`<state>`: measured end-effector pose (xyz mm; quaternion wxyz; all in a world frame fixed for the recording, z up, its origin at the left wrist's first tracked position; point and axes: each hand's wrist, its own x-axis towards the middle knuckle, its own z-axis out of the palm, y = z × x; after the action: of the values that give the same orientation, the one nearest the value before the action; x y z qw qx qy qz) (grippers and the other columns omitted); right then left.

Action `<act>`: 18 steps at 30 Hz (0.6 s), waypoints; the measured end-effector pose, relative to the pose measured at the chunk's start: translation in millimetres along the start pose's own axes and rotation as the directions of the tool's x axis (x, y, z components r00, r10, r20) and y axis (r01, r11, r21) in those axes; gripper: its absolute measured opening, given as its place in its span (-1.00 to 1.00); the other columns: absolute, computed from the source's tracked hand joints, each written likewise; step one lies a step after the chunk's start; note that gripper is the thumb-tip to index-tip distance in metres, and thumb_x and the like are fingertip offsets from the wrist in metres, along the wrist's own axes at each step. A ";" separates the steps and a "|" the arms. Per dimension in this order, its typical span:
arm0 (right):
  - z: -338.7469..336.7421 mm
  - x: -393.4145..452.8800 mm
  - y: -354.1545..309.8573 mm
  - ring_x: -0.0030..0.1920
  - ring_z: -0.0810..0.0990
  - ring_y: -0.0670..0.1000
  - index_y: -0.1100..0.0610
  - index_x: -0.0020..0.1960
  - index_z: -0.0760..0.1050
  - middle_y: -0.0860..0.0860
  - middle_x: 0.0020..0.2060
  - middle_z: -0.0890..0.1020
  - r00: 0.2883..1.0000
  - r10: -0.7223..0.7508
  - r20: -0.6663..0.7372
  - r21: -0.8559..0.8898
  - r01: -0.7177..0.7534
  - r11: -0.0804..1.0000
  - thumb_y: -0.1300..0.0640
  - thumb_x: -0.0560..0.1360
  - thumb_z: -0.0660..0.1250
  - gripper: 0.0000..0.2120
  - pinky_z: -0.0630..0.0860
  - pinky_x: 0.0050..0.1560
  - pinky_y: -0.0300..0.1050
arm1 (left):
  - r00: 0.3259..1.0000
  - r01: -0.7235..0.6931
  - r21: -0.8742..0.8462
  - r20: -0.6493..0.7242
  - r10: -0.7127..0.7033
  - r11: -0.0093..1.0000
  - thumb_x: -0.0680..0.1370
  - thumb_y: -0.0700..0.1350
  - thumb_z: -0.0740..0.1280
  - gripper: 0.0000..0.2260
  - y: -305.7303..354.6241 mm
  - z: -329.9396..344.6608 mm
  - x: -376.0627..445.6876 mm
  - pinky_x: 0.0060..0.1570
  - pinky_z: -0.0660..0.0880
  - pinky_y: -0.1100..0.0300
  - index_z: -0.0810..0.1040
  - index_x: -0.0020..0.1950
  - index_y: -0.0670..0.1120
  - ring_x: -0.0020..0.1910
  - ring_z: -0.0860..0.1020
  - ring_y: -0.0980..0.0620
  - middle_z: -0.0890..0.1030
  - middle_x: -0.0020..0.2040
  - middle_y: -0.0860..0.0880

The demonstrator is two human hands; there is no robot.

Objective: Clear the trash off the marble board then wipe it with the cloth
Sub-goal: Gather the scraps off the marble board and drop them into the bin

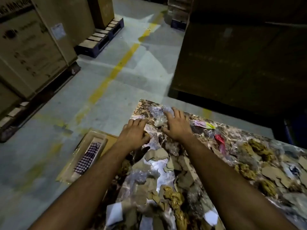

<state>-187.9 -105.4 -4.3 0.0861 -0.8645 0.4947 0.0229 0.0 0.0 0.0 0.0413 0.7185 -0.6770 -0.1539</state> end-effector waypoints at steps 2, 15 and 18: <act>-3.3 18.7 -1.7 0.53 0.19 0.21 -0.11 0.56 0.17 0.12 0.57 0.19 1.000 -0.002 -0.031 -0.023 0.002 1.000 -0.28 0.47 0.34 -0.25 0.20 0.45 0.29 | 0.999 0.034 0.009 0.032 -0.034 0.999 0.58 0.24 0.26 -0.34 -4.3 2.1 13.2 0.34 0.30 -0.11 0.13 0.59 0.05 0.44 0.26 -0.17 0.28 0.54 -0.10; 31.6 29.8 10.3 0.49 0.24 0.27 -0.22 0.51 0.27 0.08 0.55 0.22 0.972 -0.068 0.225 -0.029 0.077 0.997 -0.24 0.54 0.35 -0.42 0.38 0.37 0.27 | 0.988 -0.030 -0.028 0.152 0.034 0.999 0.55 0.23 0.34 -0.37 -16.5 28.2 4.6 0.45 0.25 -0.15 0.17 0.56 0.23 0.50 0.18 -0.17 0.18 0.60 -0.04; 24.7 15.2 19.2 0.38 0.37 0.18 -0.15 0.45 0.39 0.07 0.41 0.35 0.972 -0.115 0.206 0.046 0.108 0.993 -0.19 0.51 0.43 -0.45 0.46 0.29 0.14 | 0.984 -0.048 0.003 0.173 0.047 0.999 0.58 0.08 0.37 -0.46 -10.4 30.0 1.9 0.39 0.31 -0.12 0.28 0.53 0.18 0.51 0.19 -0.15 0.17 0.60 -0.02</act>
<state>-195.5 -123.6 -32.9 0.1534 -0.8822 0.4339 0.0997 1.7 3.5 -31.5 -0.0165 0.6863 -0.6954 -0.2123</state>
